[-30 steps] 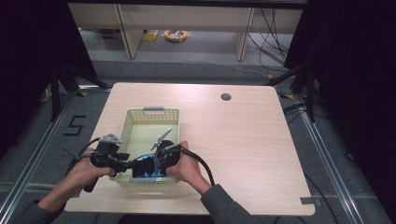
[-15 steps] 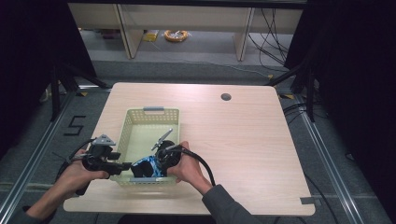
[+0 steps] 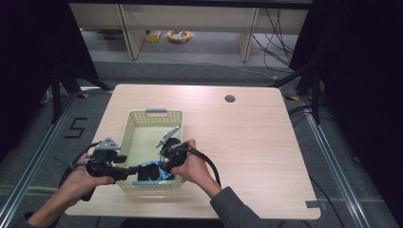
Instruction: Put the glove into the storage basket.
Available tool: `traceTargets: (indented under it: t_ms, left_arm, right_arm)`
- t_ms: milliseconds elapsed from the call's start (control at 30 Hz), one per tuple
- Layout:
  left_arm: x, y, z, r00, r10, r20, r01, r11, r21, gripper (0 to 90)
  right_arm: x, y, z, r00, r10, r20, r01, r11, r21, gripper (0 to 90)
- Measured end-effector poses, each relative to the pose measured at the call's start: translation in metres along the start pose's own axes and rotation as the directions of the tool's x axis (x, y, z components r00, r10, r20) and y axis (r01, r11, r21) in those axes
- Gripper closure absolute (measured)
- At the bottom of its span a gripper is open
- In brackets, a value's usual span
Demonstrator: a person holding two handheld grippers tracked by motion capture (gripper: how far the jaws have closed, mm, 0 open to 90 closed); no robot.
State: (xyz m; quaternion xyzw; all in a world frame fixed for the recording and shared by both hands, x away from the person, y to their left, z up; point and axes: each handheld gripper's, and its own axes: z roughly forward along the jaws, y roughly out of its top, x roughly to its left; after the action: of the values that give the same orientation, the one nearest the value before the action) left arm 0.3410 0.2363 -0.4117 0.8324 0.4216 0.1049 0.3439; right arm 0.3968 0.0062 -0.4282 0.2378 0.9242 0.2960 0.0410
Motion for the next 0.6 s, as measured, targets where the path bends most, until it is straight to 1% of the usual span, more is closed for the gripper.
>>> traceTargets:
  t_ms: [33, 67, 100, 133, 167, 200, 233, 267, 300, 333, 367, 400, 433, 467, 500, 533, 567, 600]
  left_arm:
    - [-0.001, 0.0, 0.0, 1.0, 0.003, 0.007, -0.003, 1.0, -0.008, 34.7]
    - [-0.003, 0.0, -0.001, 0.9998, 0.001, 0.02, -0.001, 0.9999, -0.017, 33.7]
    - [-0.005, 0.0, -0.002, 0.9998, 0.003, 0.022, -0.002, 0.9998, -0.021, 32.8]
    - [-0.007, 0.0, -0.002, 0.9997, 0.002, 0.023, -0.001, 0.9992, -0.039, 31.5]
    - [-0.011, 0.0, -0.003, 0.9991, 0.005, 0.042, -0.002, 0.9983, -0.058, 30.6]
    - [-0.013, 0.0, -0.004, 0.9989, 0.006, 0.047, -0.003, 0.9979, -0.064, 29.5]
    - [-0.017, 0.0, -0.003, 0.998, -0.009, 0.063, 0.015, 0.9958, -0.09, 28.9]
    - [-0.022, 0.001, -0.005, 0.9975, 0.005, 0.07, 0.002, 0.9959, -0.09, 28.0]
    - [-0.027, 0.001, -0.005, 0.9969, 0.011, 0.078, -0.003, 0.9947, -0.103, 27.5]
    - [-0.03, 0.001, -0.005, 0.9959, 0.018, 0.089, -0.008, 0.9946, -0.103, 27.2]
    - [-0.037, 0.001, -0.004, 0.9951, 0.004, 0.099, 0.008, 0.9922, -0.125, 26.9]
    - [-0.041, 0.001, -0.003, 0.9946, 0.011, 0.103, 0.003, 0.9912, -0.132, 26.5]
    - [-0.045, 0.001, -0.003, 0.9934, 0.032, 0.111, -0.018, 0.9915, -0.129, 26.2]
    - [-0.049, 0.001, -0.002, 0.9921, 0.041, 0.119, -0.025, 0.9904, -0.136, 26.0]
    - [-0.053, 0.001, -0.001, 0.9905, 0.058, 0.125, -0.041, 0.9902, -0.134, 25.7]
    - [-0.057, 0.002, 0.0, 0.9891, 0.065, 0.132, -0.047, 0.9898, -0.134, 25.5]
    - [-0.06, 0.002, 0.002, 0.9877, 0.067, 0.141, -0.047, 0.9896, -0.136, 25.2]
    - [-0.064, 0.002, 0.004, 0.9865, 0.067, 0.15, -0.047, 0.9898, -0.135, 24.9]
  right_arm:
    - [0.001, 0.0, -0.003, 1.0, 0.008, 0.002, -0.008, 1.0, -0.01, 55.1]
    - [-0.001, 0.0, -0.006, 0.9996, -0.027, 0.006, 0.027, 0.999, -0.033, 53.8]
    - [0.0, -0.001, -0.011, 0.9998, -0.016, 0.014, 0.017, 0.999, -0.049, 52.6]
    - [0.001, -0.003, -0.014, 0.9998, -0.011, 0.019, 0.012, 0.997, -0.073, 51.4]
    - [0.002, -0.005, -0.02, 0.9997, 0.014, 0.022, -0.013, 0.997, -0.082, 50.3]
    - [0.0, -0.008, -0.025, 0.9997, 0.016, 0.019, -0.014, 0.994, -0.107, 48.7]
    - [-0.002, -0.01, -0.027, 0.9996, -0.001, 0.028, 0.005, 0.991, -0.135, 48.1]
    - [-0.003, -0.013, -0.032, 0.9996, -0.005, 0.028, 0.01, 0.987, -0.158, 47.1]
    - [-0.005, -0.017, -0.038, 0.9993, -0.002, 0.038, 0.008, 0.984, -0.18, 45.7]
    - [-0.006, -0.021, -0.042, 0.9993, 0.007, 0.038, 0.001, 0.981, -0.196, 44.6]
    - [-0.006, -0.024, -0.045, 0.9991, 0.016, 0.039, -0.007, 0.978, -0.207, 43.6]
    - [-0.008, -0.029, -0.05, 0.9983, 0.028, 0.051, -0.016, 0.975, -0.222, 42.8]
    - [-0.009, -0.032, -0.052, 0.9979, 0.033, 0.055, -0.018, 0.969, -0.244, 42.4]
    - [-0.009, -0.036, -0.055, 0.9979, 0.051, 0.04, -0.039, 0.966, -0.254, 41.9]
    - [-0.011, -0.04, -0.059, 0.9977, 0.058, 0.036, -0.047, 0.968, -0.246, 41.5]
    - [-0.012, -0.044, -0.061, 0.997, 0.07, 0.032, -0.059, 0.965, -0.256, 41.2]
    - [-0.013, -0.049, -0.063, 0.9966, 0.073, 0.037, -0.06, 0.961, -0.271, 40.9]
    - [-0.016, -0.053, -0.066, 0.9971, 0.069, 0.033, -0.058, 0.963, -0.264, 40.6]
